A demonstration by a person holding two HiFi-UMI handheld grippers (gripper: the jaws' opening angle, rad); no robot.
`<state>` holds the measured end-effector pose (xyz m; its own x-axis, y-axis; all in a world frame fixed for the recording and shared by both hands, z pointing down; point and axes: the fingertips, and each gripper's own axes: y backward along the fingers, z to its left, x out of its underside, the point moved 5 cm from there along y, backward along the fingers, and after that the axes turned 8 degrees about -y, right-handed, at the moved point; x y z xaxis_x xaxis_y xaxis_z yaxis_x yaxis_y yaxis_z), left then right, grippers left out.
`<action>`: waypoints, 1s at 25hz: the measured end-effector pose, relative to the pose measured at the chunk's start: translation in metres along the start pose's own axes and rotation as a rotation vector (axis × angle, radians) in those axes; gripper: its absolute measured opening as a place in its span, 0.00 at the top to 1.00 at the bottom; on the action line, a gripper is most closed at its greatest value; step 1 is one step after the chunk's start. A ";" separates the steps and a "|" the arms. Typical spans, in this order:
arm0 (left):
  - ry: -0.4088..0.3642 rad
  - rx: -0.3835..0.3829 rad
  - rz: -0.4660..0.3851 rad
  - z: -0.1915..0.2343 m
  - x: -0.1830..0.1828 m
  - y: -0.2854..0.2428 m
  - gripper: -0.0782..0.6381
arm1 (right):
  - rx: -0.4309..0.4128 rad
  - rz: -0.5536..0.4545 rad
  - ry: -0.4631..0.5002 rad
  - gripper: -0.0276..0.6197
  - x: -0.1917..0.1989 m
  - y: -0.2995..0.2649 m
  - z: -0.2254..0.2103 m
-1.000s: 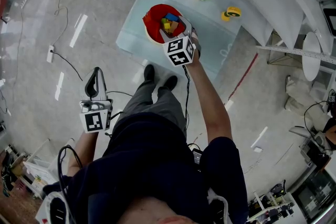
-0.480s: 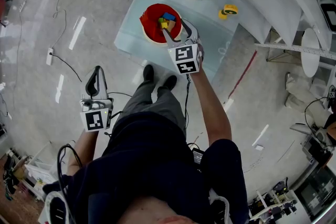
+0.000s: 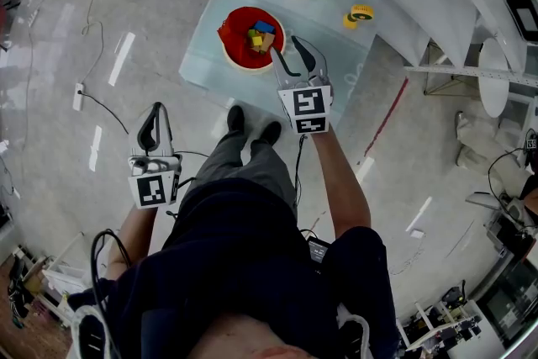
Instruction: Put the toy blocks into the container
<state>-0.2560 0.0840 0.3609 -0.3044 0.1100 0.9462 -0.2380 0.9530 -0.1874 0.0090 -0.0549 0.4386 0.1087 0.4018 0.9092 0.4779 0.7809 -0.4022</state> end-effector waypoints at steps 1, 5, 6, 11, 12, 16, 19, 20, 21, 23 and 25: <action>0.000 0.004 -0.002 -0.001 -0.001 -0.001 0.89 | 0.005 -0.010 -0.004 0.69 -0.002 0.004 -0.001; -0.005 0.018 -0.019 -0.004 -0.004 -0.006 0.89 | 0.034 -0.058 -0.011 0.77 -0.007 0.023 -0.005; -0.006 0.022 -0.021 -0.005 -0.004 -0.007 0.89 | 0.041 -0.064 -0.014 0.77 -0.009 0.028 -0.005; -0.013 0.039 -0.037 -0.011 -0.010 -0.012 0.89 | 0.073 -0.093 -0.037 0.82 -0.013 0.053 -0.008; -0.016 0.043 -0.041 -0.012 -0.011 -0.013 0.89 | 0.081 -0.100 -0.041 0.83 -0.014 0.058 -0.009; -0.019 0.058 -0.054 -0.017 -0.015 -0.018 0.89 | 0.107 -0.121 -0.062 0.87 -0.016 0.075 -0.013; -0.022 0.067 -0.067 -0.019 -0.018 -0.021 0.89 | 0.128 -0.138 -0.076 0.90 -0.017 0.088 -0.016; -0.022 0.070 -0.071 -0.020 -0.020 -0.022 0.89 | 0.136 -0.144 -0.079 0.91 -0.018 0.093 -0.017; -0.022 0.072 -0.074 -0.021 -0.021 -0.023 0.89 | 0.144 -0.149 -0.080 0.92 -0.019 0.098 -0.017; -0.025 0.078 -0.078 -0.023 -0.023 -0.025 0.89 | 0.157 -0.153 -0.082 0.95 -0.020 0.106 -0.019; -0.028 0.084 -0.082 -0.026 -0.025 -0.027 0.89 | 0.167 -0.151 -0.085 0.96 -0.019 0.114 -0.020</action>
<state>-0.2182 0.0630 0.3490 -0.3058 0.0238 0.9518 -0.3388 0.9315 -0.1321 0.0786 0.0169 0.3781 -0.0308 0.3076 0.9510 0.3313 0.9008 -0.2806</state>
